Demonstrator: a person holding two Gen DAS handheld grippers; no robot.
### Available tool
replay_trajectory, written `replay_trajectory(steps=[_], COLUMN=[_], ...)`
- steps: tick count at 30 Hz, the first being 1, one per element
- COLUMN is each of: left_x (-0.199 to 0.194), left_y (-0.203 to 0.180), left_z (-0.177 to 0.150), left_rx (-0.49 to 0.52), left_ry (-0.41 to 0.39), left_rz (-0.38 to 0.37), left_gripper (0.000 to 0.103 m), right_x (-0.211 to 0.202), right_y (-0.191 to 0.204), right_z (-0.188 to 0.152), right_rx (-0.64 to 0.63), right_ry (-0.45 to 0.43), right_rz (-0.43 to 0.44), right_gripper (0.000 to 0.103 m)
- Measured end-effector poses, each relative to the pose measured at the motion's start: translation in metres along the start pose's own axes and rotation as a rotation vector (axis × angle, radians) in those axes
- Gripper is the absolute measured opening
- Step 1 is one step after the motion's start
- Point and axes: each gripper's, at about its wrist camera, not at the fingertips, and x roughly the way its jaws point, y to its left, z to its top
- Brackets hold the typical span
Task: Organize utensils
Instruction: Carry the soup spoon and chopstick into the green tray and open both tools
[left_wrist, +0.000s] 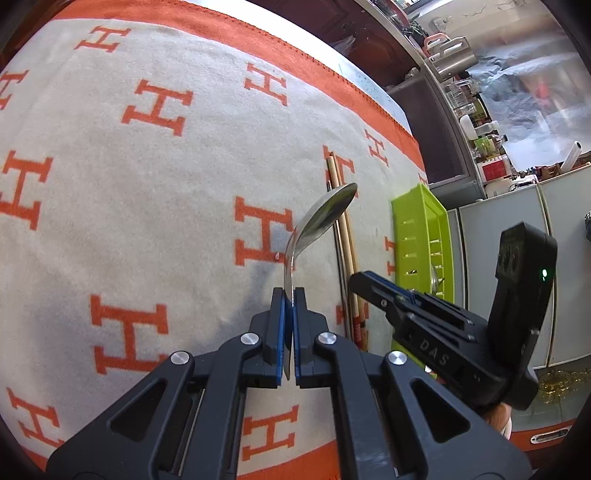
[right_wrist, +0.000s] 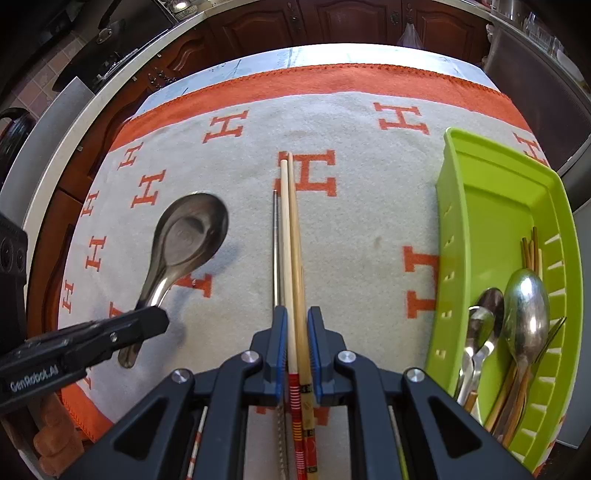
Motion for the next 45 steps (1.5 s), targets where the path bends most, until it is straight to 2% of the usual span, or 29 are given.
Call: replay_trajectory(steps=[4, 7, 8, 11, 13, 21, 28, 32, 39, 45], left_x=[-0.002, -0.001, -0.002, -0.005, -0.009, -0.033, -0.049, -0.043, -0.015, 0.025], left_y=[0.005, 0.008, 0.008, 0.007, 0.006, -0.010, -0.061, -0.101, -0.162, -0.191], left_z=[-0.008, -0.013, -0.015, -0.017, -0.019, -0.027, -0.045, -0.057, -0.073, -0.083], left_rx=[-0.007, -0.012, -0.013, -0.012, -0.010, -0.004, 0.074, 0.141, 0.229, 0.258], left_ry=[0.015, 0.021, 0.022, 0.012, 0.004, -0.033, -0.058, -0.043, -0.024, 0.014], left_rz=[-0.015, -0.018, -0.021, -0.019, -0.019, -0.038, -0.045, -0.042, 0.002, 0.055], left_gripper=[0.001, 0.001, 0.001, 0.001, 0.001, 0.001, 0.001, 0.001, 0.001, 0.001], right_x=[0.001, -0.001, -0.003, -0.009, -0.015, -0.055, -0.103, -0.122, -0.124, -0.109], right_y=[0.002, -0.002, -0.002, 0.001, 0.004, 0.002, -0.036, -0.079, -0.126, -0.138], right_z=[0.000, -0.003, -0.006, -0.014, -0.019, -0.030, -0.046, -0.058, -0.083, -0.094], right_rx=[-0.020, 0.001, 0.001, -0.020, -0.035, 0.005, 0.079, 0.154, 0.234, 0.248], right_ry=[0.009, -0.001, -0.010, -0.039, -0.063, -0.124, -0.189, -0.227, -0.218, -0.175], right_rz=[0.004, 0.042, 0.046, 0.047, 0.032, 0.098, 0.079, 0.017, -0.065, -0.066], right_gripper=[0.013, 0.011, 0.006, 0.006, 0.006, 0.006, 0.006, 0.006, 0.006, 0.006])
